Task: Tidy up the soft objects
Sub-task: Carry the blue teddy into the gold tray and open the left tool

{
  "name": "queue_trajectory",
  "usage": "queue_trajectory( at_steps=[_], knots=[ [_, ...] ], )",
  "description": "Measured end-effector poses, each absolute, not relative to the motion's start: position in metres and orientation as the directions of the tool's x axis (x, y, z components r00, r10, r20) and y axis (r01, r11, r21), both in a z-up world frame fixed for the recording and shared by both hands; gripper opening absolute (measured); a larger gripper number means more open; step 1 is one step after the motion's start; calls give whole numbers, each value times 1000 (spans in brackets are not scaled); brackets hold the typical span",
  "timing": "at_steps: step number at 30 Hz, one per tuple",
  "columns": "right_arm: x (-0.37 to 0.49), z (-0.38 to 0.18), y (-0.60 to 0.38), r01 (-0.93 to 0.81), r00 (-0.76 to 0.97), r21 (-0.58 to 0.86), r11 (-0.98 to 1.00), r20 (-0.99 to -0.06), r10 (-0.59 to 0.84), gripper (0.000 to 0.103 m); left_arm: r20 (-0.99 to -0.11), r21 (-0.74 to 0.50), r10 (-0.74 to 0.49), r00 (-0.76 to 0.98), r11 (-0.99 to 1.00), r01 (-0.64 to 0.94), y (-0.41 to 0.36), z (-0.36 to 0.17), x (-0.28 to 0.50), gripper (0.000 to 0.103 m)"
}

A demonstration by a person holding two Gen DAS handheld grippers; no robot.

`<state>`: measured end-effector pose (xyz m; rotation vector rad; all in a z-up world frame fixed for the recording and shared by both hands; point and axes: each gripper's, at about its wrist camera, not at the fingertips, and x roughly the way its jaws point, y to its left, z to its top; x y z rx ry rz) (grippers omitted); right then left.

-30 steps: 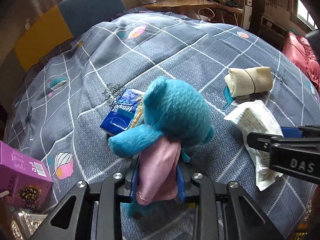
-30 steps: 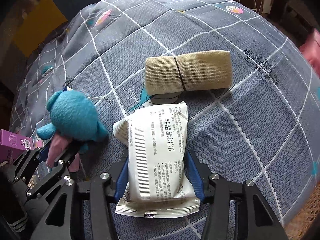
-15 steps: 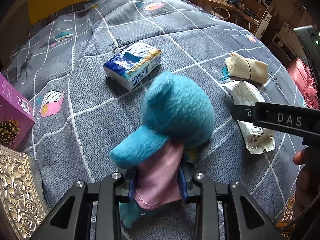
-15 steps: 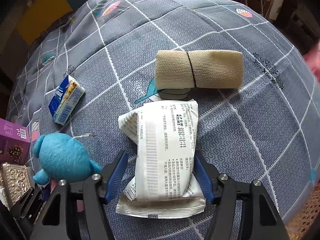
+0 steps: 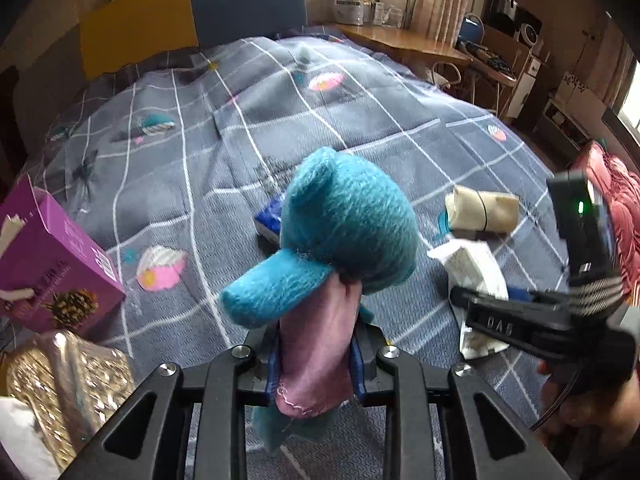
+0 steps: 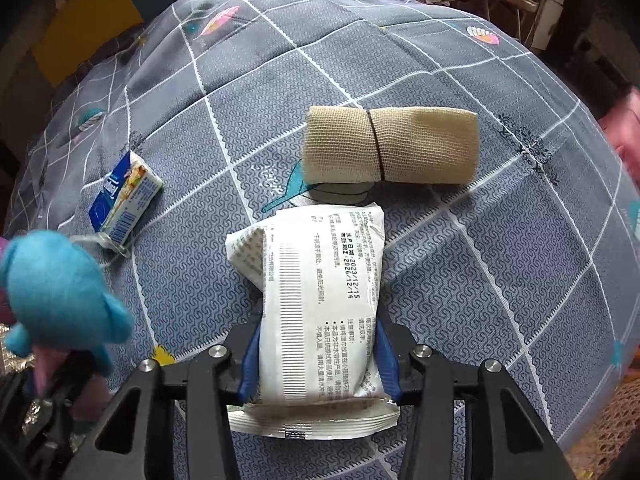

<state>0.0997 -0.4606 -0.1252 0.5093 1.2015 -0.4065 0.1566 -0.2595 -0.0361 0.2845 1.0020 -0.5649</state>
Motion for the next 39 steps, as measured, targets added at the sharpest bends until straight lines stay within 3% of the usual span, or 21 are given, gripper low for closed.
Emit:
queue_trajectory(
  at_steps=[9,17,29,39],
  knots=[
    [99,-124,-450,520,313,122,845,-948,-56,50,-775,-74,-269,572,937,341,-163,62,249,26],
    [109,-129,-422,470,294,54,881,-950,-99,55,-726,-116,-149,671,989,95,-12,81,262,26],
    [104,-128,-411,462,300,31,886,-946,-123,54,-741,-240,-47,670,950,-199,179,22,158,26],
    [105,-125,-393,435,299,-15,900,-941,-160,53,-784,-314,6,621,859,-404,253,-37,71,26]
  ],
)
